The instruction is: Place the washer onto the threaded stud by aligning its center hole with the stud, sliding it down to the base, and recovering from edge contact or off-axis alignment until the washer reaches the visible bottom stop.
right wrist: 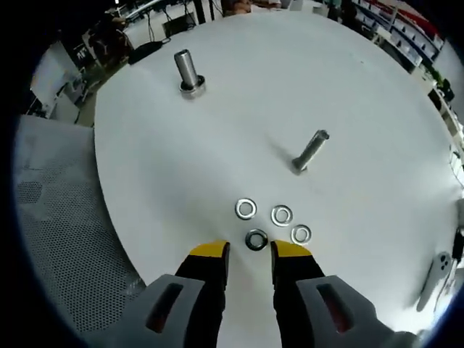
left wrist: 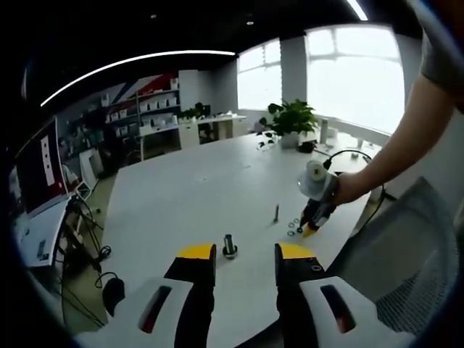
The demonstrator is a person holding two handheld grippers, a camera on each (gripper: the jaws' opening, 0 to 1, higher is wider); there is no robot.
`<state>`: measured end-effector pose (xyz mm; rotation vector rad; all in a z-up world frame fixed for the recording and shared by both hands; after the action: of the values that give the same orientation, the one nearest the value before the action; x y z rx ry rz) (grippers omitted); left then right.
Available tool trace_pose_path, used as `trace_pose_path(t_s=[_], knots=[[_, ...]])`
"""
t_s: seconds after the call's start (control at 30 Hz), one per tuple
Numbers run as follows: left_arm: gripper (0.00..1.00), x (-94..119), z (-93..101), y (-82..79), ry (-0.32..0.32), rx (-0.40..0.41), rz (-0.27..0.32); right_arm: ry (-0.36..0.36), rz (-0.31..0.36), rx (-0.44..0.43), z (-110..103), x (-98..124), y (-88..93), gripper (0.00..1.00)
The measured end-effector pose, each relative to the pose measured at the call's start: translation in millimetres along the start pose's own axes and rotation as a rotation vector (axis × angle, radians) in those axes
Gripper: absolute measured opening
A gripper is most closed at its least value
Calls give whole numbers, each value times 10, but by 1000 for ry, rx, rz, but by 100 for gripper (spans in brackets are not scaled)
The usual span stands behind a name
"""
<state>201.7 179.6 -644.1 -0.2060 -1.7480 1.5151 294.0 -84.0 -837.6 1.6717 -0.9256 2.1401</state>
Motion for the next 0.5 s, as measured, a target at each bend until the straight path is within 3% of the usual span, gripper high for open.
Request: trace_pose_path(t_s=[0.5], knots=[[31,-7,8,28,0,-5,-21,-38,-85,101,23,-25,-57,23]])
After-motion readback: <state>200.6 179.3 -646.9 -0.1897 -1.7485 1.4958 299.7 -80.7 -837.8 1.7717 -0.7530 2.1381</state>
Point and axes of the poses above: the point that each gripper's makers call its tool centre point, and the gripper's own axes: x roughly backward along the fingers, z roughly to its right, y roughly out of its underside, the point moved 4 cm from there along x, roughly backward along the fingers, and after that the axes turned 7 degrees about y, right-handed, at the moved point
